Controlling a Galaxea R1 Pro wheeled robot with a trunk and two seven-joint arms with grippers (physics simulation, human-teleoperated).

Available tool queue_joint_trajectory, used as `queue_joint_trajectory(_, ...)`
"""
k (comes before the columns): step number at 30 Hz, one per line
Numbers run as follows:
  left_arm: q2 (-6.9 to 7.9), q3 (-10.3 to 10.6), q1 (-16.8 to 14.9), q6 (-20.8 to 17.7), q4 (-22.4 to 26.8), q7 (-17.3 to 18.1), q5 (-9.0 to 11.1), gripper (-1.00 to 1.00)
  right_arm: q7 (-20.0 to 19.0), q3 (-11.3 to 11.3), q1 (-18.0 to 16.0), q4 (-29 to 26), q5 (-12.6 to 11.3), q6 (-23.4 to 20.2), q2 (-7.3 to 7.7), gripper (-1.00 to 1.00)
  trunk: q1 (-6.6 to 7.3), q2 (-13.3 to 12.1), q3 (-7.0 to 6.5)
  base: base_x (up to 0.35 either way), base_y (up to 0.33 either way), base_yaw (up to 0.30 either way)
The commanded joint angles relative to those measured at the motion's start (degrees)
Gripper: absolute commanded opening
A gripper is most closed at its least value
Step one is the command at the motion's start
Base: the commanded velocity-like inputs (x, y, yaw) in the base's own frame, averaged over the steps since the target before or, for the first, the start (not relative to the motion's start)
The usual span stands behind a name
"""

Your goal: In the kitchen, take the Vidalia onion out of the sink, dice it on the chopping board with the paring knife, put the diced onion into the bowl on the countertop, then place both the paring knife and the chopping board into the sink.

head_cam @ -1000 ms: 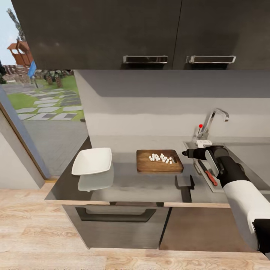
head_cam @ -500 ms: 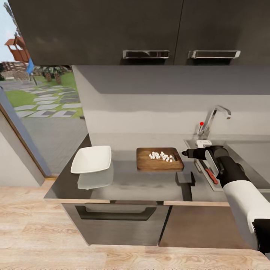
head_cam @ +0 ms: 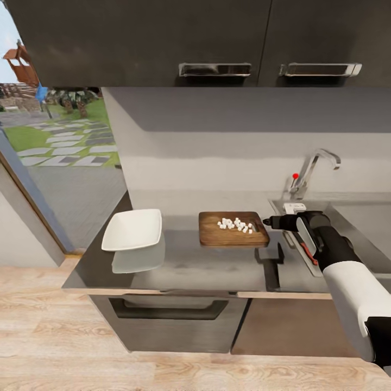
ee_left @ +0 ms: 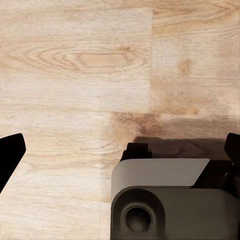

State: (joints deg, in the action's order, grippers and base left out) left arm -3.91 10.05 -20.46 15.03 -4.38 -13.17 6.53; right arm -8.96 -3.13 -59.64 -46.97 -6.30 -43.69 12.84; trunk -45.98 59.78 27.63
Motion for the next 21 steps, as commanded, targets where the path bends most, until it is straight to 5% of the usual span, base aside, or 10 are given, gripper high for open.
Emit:
queue_joint_trajectory(1,-0.05,0.5,-0.1,0.4,-0.3,0.0,0.6,1.0,0.3,-0.2,0.0,-0.1,-0.6,-0.3,0.08,1.0,-0.01,0.0,0.15,0.024,0.017,0.0)
queue_joint_trajectory(21,-0.05,0.5,-0.1,0.4,-0.3,-0.1,0.6,1.0,0.3,-0.3,0.0,-0.1,-0.6,-0.3,0.0,1.0,-0.01,0.0,0.84,0.003,0.002,0.0)
